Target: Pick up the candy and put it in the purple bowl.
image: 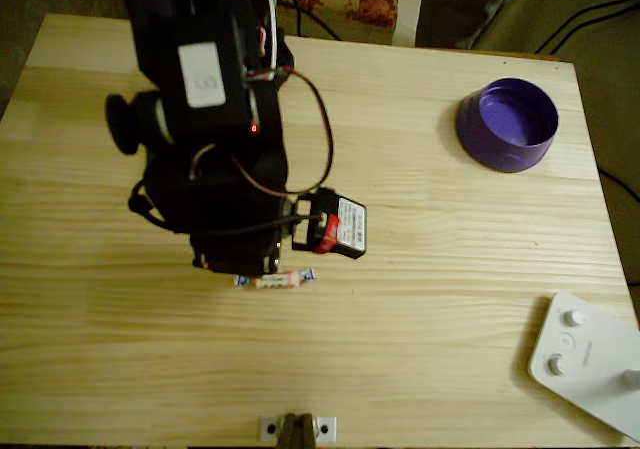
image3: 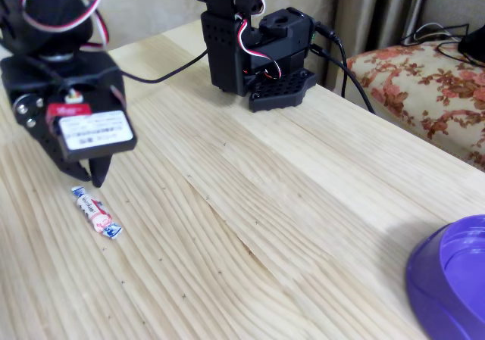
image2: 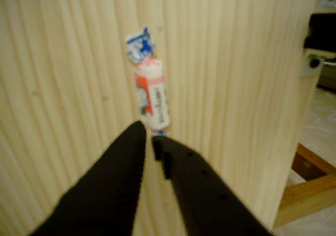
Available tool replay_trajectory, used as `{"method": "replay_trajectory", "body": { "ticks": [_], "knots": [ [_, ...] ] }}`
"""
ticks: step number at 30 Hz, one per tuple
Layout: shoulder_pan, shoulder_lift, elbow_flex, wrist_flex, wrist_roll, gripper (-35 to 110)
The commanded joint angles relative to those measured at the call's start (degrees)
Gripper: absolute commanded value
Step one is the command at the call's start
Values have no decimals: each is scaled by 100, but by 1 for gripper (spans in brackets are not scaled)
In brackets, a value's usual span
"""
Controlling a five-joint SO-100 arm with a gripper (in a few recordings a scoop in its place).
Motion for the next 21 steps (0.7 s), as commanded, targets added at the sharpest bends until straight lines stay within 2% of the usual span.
{"method": "replay_trajectory", "body": {
  "ticks": [1,4,9,10,21],
  "knots": [
    [-9,70,-589,237,-123,8],
    [-26,26,-598,316,-123,21],
    [-26,18,-721,703,-158,31],
    [-18,18,-773,870,-176,38],
    [-97,-492,-1230,703,-105,38]
  ]
}}
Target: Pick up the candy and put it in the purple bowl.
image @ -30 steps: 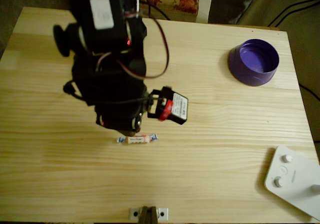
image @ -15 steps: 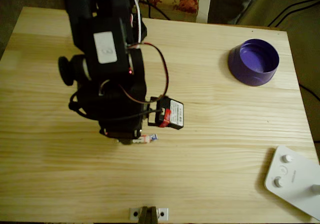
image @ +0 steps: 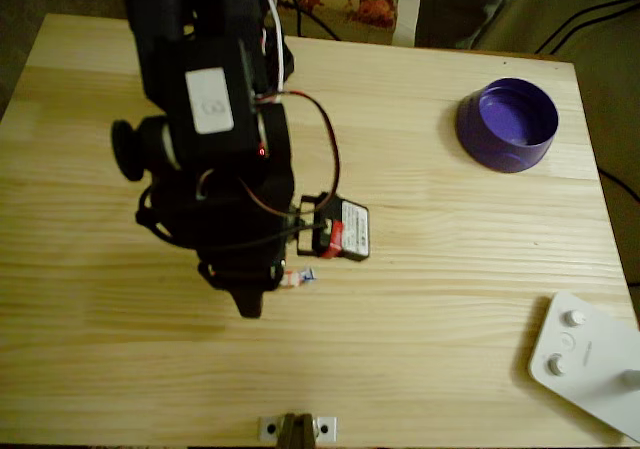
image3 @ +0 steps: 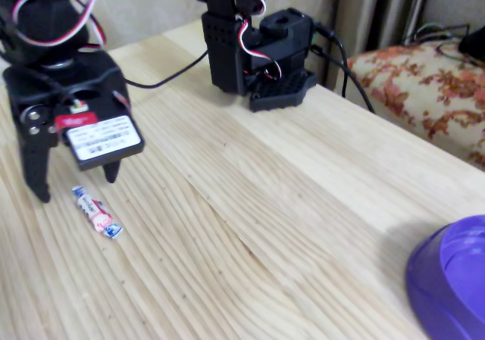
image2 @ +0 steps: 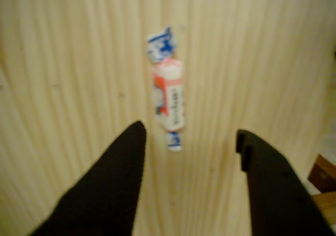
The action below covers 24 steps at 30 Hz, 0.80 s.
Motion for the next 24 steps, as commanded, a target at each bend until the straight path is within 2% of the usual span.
{"method": "replay_trajectory", "body": {
  "ticks": [1,11,15,24],
  "knots": [
    [-70,-62,-677,35,44,38],
    [-185,-729,-1169,299,264,38],
    [-167,-967,-1441,316,650,38],
    [-308,-993,-1371,360,659,38]
  ]
}}
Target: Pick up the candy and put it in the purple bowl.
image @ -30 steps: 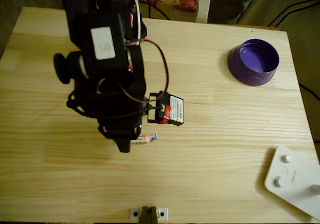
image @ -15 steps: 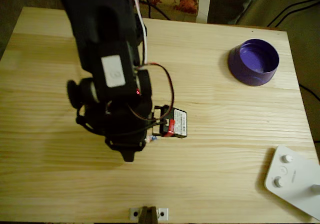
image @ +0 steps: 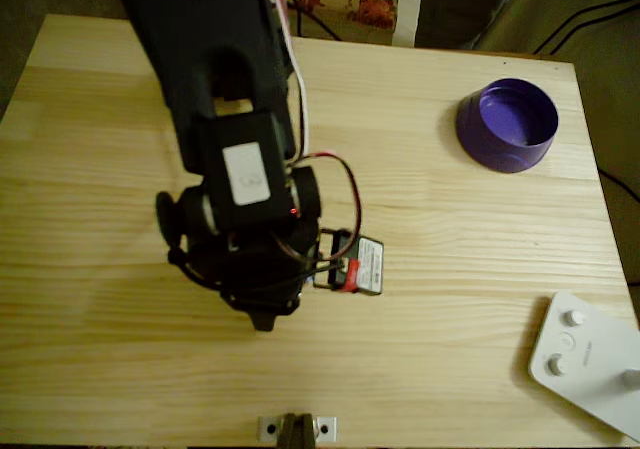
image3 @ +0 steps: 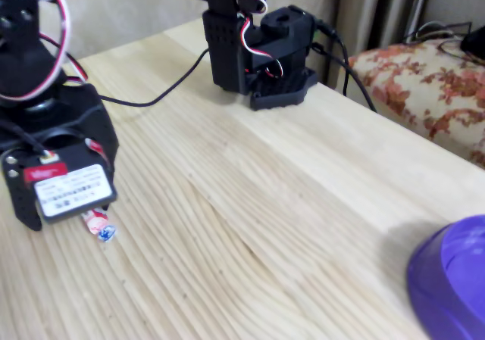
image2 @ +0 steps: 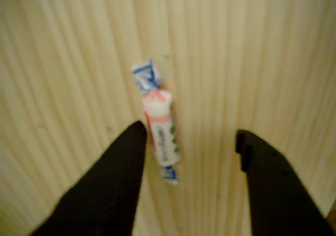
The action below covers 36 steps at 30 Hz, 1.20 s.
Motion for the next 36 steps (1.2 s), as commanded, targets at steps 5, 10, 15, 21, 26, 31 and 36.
{"method": "replay_trajectory", "body": {
  "ticks": [5,10,15,21,26,31,36],
  "knots": [
    [-281,352,-35,53,9,38],
    [-545,431,299,-9,281,38],
    [-536,299,158,9,299,38],
    [-483,246,18,-35,404,38],
    [-360,281,-9,-220,378,38],
    [-211,633,-62,-44,492,38],
    [-211,1037,-114,527,853,38]
  ]
}}
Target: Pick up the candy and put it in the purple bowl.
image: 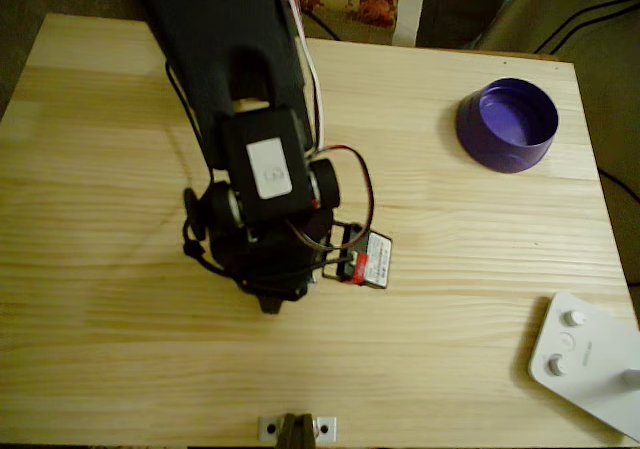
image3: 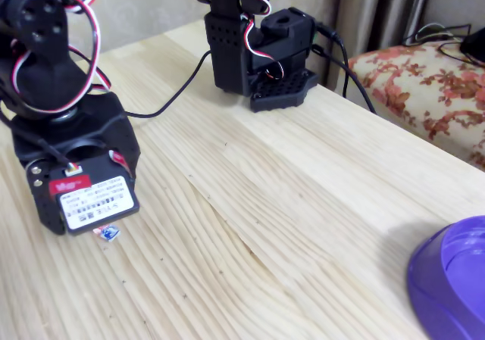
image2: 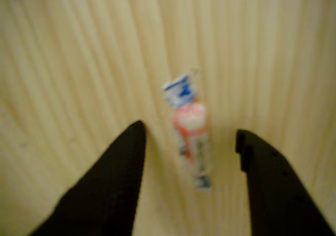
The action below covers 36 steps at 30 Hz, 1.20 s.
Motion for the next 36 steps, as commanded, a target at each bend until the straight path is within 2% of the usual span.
{"method": "replay_trajectory", "body": {
  "ticks": [1,9,19,36],
  "knots": [
    [9,958,-396,439,246,38],
    [-18,914,-290,633,747,38],
    [-158,686,-211,149,510,38],
    [-193,369,-62,-97,404,38]
  ]
}}
